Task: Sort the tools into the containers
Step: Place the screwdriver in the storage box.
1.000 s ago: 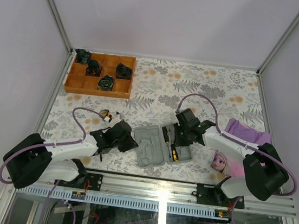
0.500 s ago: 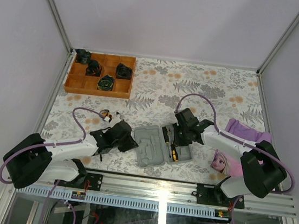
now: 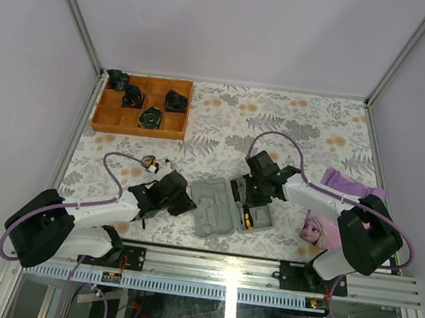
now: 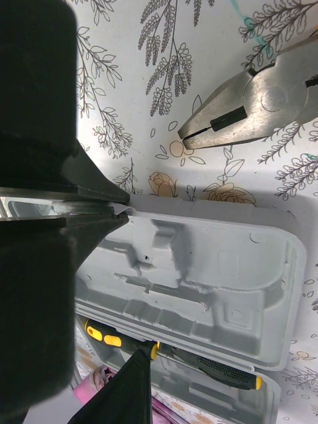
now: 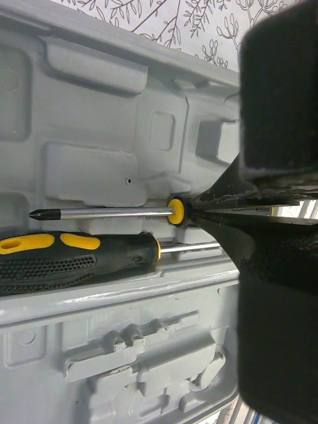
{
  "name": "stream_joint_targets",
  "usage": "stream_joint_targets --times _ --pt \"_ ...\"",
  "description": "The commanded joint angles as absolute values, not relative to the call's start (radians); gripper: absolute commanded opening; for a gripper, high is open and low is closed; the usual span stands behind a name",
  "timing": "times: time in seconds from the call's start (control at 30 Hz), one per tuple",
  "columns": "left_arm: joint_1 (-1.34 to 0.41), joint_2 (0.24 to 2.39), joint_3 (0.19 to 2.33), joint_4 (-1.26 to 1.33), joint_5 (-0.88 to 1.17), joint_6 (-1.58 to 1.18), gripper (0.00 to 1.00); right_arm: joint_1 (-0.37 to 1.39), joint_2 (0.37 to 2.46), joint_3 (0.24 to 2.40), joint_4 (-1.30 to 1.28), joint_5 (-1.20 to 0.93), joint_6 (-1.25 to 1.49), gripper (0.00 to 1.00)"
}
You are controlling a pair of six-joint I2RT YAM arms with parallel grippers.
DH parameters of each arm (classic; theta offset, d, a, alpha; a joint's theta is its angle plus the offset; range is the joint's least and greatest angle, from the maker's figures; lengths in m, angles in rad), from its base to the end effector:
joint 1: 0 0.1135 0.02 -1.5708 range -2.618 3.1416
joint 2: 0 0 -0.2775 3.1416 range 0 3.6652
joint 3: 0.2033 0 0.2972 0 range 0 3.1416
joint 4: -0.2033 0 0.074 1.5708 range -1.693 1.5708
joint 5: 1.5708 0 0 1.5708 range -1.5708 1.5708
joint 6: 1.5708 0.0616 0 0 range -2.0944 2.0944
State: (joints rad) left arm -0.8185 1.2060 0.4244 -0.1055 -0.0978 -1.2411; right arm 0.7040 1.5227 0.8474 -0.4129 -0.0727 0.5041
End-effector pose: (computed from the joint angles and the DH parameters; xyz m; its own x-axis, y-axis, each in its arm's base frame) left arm 0.1789 -0.1823 0.1054 -0.8191 -0.5028 -0.2761 -0.2796 0.7703 -0.5731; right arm 0.2519 0.2197 0.1356 -0.9154 -0.1453 -0.3753 -0.2616 0.9235 0.2805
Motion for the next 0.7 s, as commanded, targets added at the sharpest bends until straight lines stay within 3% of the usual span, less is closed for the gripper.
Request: stream_joint_targets --times 0.0,0.1,0.67 --pt "-0.826 1.235 0.428 -0.066 -0.098 -1.234 0.0 0.71 1.603 0.848 -0.432 -0.066 0.487 0.07" --pt "-0.826 1.249 0.431 -0.054 -0.093 -1.225 0.0 0.71 1.633 0.86 -0.458 -0.046 0.487 0.01" --pt "-0.848 1.333 0.472 -0.015 -0.062 -1.183 0.0 0.799 1.883 0.851 -0.415 -0.008 0.533 0.0"
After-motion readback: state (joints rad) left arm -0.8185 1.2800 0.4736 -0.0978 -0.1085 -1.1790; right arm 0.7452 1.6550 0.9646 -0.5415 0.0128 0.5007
